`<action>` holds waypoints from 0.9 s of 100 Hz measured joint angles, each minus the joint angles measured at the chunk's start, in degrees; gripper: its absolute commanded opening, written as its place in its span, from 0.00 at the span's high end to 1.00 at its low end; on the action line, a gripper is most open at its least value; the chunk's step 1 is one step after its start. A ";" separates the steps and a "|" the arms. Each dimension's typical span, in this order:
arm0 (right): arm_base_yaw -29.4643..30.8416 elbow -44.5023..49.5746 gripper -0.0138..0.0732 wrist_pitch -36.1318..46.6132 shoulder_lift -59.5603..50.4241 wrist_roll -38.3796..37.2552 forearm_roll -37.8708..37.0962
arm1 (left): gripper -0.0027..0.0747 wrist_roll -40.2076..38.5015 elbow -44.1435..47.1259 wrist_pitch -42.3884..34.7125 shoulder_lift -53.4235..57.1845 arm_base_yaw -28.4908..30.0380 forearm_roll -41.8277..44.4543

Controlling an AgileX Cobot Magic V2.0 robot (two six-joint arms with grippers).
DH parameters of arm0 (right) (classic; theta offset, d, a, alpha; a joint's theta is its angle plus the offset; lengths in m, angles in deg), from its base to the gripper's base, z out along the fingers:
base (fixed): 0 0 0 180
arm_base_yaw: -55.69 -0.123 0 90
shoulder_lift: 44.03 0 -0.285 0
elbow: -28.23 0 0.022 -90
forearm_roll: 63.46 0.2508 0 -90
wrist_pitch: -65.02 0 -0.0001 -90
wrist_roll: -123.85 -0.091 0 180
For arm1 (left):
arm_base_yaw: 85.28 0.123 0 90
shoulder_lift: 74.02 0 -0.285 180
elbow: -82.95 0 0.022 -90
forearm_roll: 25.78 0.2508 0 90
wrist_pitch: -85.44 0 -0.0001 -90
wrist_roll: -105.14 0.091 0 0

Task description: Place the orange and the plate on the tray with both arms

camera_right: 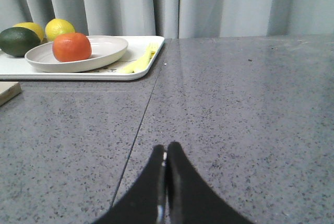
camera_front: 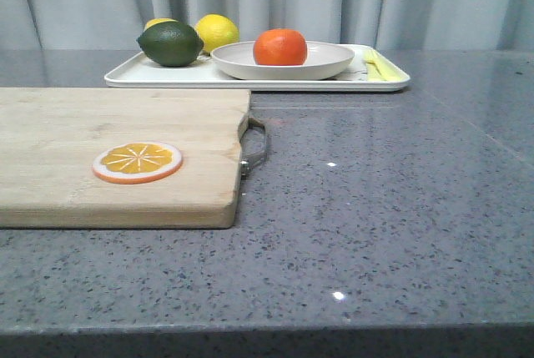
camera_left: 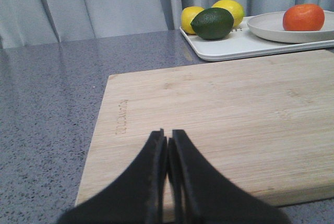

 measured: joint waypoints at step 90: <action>0.00 0.25 0.92 -0.06 -3.01 -0.94 -0.94 | 0.99 0.00 0.00 0.00 0.00 0.00 0.00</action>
